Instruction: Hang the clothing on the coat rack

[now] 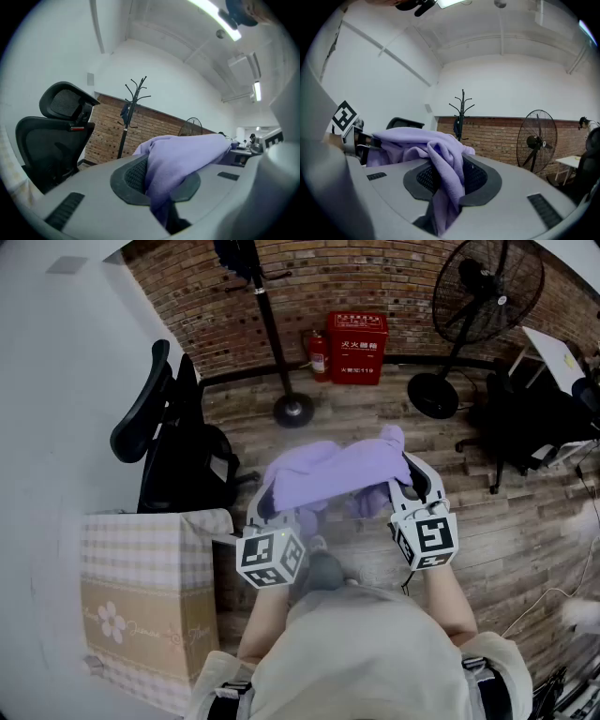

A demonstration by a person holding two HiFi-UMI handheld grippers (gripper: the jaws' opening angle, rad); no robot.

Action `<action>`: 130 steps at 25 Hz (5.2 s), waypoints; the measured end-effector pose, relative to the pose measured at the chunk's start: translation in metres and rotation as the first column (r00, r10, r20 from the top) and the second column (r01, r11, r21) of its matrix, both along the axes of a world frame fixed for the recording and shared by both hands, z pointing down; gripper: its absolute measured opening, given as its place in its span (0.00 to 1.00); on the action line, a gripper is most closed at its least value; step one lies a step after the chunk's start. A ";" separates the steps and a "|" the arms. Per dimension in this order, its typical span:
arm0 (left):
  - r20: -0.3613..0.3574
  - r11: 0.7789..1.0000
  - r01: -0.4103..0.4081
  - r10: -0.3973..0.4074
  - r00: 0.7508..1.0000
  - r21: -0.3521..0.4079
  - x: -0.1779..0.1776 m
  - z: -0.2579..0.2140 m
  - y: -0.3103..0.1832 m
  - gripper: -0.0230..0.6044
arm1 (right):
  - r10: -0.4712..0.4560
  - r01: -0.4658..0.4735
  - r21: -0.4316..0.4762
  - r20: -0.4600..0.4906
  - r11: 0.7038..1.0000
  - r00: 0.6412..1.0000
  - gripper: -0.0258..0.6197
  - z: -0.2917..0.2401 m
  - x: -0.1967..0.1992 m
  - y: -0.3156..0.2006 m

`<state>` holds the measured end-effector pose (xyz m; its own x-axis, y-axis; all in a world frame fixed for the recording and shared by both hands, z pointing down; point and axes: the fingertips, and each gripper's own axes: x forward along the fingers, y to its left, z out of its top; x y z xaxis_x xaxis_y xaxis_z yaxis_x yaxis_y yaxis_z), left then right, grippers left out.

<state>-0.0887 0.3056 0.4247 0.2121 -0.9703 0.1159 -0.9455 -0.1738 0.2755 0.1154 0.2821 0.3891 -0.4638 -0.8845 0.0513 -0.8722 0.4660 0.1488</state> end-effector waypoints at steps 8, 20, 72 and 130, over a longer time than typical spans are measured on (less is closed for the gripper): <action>-0.004 1.000 0.002 -0.001 1.000 0.007 -0.002 -0.001 0.018 0.09 | -0.016 0.016 -0.003 0.017 1.000 1.000 0.17 0.003 -0.002 0.018; -0.029 1.000 0.014 -0.013 1.000 0.021 -0.009 -0.006 -0.004 0.09 | -0.061 0.062 -0.020 0.028 0.998 0.998 0.17 0.003 -0.011 -0.006; -0.004 0.994 -0.004 0.005 1.000 0.105 -0.077 -0.030 -0.348 0.09 | -0.071 0.069 0.074 0.032 0.995 0.997 0.18 -0.026 -0.082 -0.352; 0.056 0.868 0.433 -0.458 0.887 0.241 -0.133 -0.132 -0.668 0.09 | -0.540 0.588 0.253 -0.238 0.768 0.807 0.18 -0.139 -0.183 -0.770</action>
<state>-0.2219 -0.3619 0.2930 -0.2508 -0.9618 -0.1094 -0.9578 0.2302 0.1722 -0.0680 -0.4879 0.2503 -0.8924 -0.4464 -0.0651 -0.4229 0.7776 0.4653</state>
